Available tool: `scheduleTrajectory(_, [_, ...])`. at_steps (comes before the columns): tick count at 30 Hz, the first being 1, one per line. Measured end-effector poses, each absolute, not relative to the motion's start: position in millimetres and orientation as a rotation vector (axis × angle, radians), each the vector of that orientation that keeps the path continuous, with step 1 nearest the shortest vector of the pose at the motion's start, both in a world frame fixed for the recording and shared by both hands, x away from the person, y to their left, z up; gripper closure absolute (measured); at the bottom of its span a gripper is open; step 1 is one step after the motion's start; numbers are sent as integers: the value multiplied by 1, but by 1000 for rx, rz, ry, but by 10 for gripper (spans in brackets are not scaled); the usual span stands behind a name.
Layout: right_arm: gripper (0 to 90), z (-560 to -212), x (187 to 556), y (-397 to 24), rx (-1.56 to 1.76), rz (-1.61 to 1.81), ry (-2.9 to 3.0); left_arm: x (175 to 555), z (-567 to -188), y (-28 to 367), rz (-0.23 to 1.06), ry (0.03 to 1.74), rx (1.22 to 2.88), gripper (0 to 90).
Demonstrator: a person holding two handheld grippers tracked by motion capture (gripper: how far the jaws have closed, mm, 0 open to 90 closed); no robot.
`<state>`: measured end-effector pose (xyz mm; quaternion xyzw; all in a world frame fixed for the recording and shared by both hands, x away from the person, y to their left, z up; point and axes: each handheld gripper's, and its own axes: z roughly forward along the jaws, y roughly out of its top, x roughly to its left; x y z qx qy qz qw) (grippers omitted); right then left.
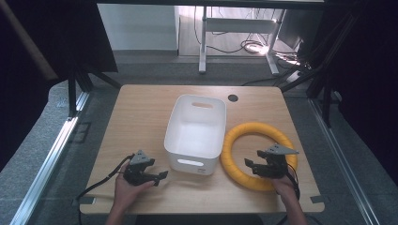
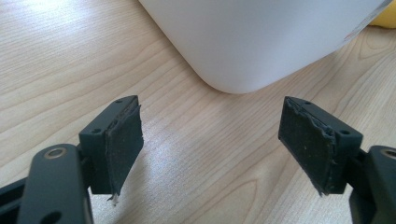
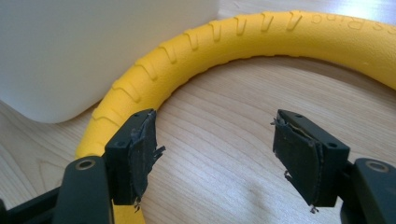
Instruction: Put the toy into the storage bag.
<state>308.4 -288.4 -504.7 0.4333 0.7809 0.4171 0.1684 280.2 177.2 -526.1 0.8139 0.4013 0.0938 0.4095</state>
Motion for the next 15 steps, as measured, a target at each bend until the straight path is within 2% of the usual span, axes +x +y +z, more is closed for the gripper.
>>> scheduleTrajectory(15, [303, -484, 302, -291, 1184, 1182, 2284, 280, -524, 176, 225, 1010, 2046, 220])
